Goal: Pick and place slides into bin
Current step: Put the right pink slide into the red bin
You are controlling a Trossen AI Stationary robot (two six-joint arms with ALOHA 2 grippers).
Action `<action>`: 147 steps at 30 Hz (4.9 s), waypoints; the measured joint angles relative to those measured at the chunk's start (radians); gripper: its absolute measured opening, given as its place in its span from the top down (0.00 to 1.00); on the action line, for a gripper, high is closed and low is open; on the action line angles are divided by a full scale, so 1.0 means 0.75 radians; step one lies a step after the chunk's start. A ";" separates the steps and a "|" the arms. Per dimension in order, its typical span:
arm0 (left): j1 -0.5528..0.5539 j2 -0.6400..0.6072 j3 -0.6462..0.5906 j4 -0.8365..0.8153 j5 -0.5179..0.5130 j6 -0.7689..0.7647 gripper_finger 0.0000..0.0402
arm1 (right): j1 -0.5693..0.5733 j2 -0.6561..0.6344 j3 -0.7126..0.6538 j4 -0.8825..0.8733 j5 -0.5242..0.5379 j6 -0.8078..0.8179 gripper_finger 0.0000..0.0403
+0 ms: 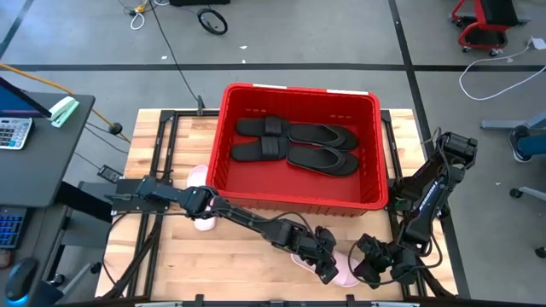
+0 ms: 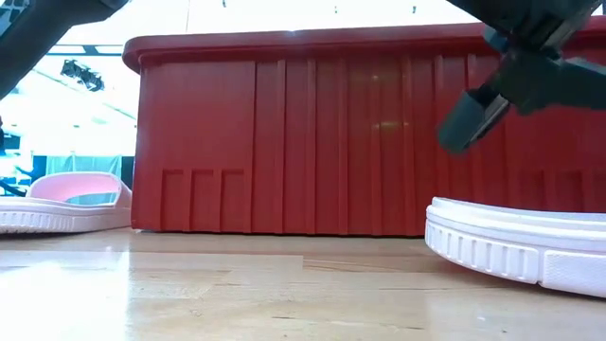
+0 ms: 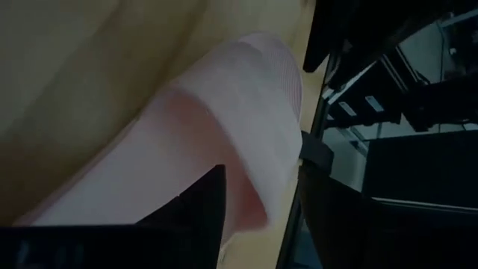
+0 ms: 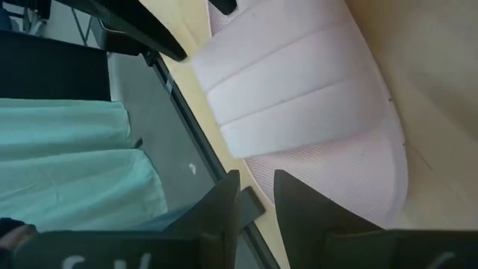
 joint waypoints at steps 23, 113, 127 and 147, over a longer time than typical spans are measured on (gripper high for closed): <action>-0.012 0.088 0.009 0.236 -0.031 -0.070 0.96 | 0.005 0.001 0.001 0.008 -0.018 0.047 0.78; 0.525 -0.047 -0.001 -0.177 0.292 -0.207 0.94 | -0.477 -0.793 0.855 -1.665 0.959 -0.964 0.78; 0.530 -0.011 0.007 -0.132 0.346 -0.244 0.66 | -0.477 -0.656 0.855 -1.581 0.849 -0.923 0.78; 0.724 -0.020 0.010 0.129 0.994 -0.349 0.53 | -0.476 -0.628 0.855 -1.525 0.823 -0.971 0.78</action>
